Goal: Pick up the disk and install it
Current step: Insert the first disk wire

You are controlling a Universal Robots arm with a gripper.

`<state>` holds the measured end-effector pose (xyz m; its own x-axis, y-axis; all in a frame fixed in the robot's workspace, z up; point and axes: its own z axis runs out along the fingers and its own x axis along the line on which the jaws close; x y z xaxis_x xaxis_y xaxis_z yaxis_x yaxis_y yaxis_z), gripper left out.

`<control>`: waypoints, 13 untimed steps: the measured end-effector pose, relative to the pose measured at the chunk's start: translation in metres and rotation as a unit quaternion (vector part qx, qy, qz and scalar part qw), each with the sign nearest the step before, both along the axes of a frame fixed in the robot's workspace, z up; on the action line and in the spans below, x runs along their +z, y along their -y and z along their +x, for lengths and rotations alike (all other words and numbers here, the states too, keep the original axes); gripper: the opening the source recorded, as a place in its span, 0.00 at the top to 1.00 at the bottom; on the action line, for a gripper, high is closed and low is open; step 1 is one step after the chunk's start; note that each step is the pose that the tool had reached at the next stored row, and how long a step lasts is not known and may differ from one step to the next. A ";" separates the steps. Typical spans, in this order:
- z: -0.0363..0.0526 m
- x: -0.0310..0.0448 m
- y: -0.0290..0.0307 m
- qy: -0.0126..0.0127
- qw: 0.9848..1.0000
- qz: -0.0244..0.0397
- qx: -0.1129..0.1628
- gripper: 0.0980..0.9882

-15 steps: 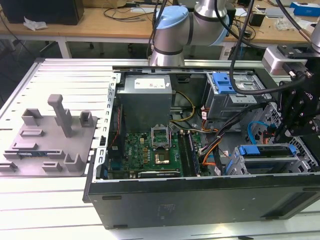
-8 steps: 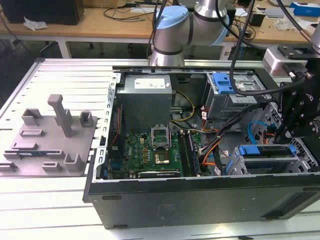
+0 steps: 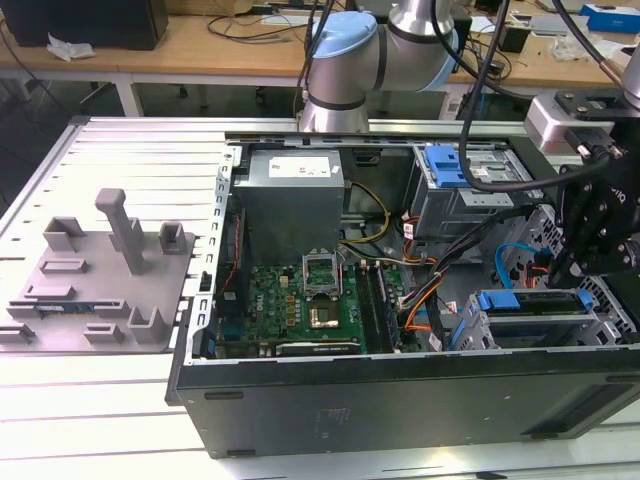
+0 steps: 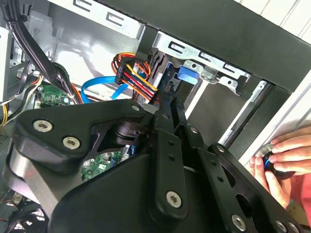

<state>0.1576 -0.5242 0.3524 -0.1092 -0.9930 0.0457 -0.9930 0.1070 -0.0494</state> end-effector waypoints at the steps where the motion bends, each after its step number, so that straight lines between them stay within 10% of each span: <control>1: 0.0000 -0.0001 0.0000 0.000 1.000 0.000 0.000 0.92; 13: 0.0000 -0.0030 0.0000 0.000 1.000 0.000 0.003 0.92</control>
<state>0.1576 -0.5242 0.3494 -0.1041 -0.9935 0.0457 -0.9936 0.1018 -0.0490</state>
